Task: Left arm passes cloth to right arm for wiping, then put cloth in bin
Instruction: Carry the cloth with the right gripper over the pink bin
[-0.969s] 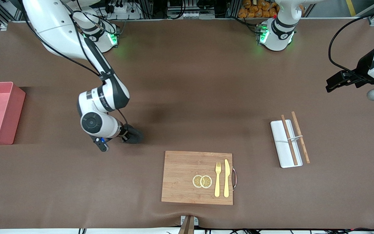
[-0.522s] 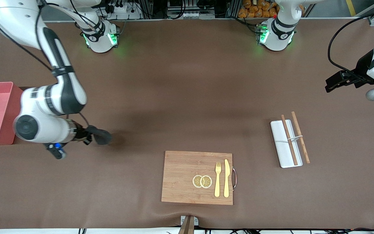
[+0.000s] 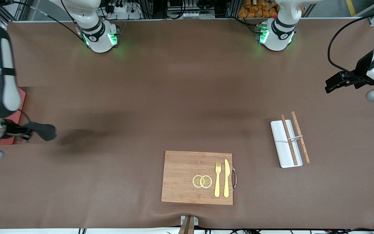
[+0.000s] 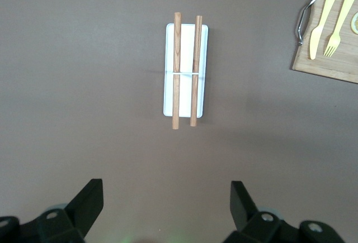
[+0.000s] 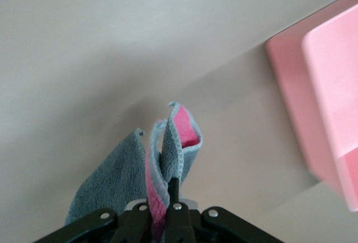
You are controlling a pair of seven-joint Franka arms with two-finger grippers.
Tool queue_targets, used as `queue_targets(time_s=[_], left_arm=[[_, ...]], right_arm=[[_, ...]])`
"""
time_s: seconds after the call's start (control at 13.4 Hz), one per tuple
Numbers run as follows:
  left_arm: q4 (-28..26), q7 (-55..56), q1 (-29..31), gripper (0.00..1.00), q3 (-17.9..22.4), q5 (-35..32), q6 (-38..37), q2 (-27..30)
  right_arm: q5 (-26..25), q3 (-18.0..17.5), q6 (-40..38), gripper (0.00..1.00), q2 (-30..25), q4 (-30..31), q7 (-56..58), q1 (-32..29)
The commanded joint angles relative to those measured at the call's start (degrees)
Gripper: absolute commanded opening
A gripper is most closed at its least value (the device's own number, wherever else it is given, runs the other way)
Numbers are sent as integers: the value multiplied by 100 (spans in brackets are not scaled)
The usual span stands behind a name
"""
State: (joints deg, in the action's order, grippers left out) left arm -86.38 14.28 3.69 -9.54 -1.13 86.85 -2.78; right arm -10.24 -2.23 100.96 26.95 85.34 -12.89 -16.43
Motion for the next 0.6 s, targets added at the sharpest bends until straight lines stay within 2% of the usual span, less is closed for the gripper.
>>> queue_targets(time_s=[0.0, 0.22, 0.52], left_arm=[[-54, -110, 0, 100, 14, 78, 69, 41], [-63, -110, 0, 100, 14, 78, 69, 32], [-72, -110, 0, 100, 14, 78, 78, 23]], right_arm=[[-319, -120, -208, 0, -120, -263, 1301, -850], [-679, -128, -112, 0, -41, -317, 2358, -1703], [-786, -128, 1125, 0, 414, -308, 3168, -2442]])
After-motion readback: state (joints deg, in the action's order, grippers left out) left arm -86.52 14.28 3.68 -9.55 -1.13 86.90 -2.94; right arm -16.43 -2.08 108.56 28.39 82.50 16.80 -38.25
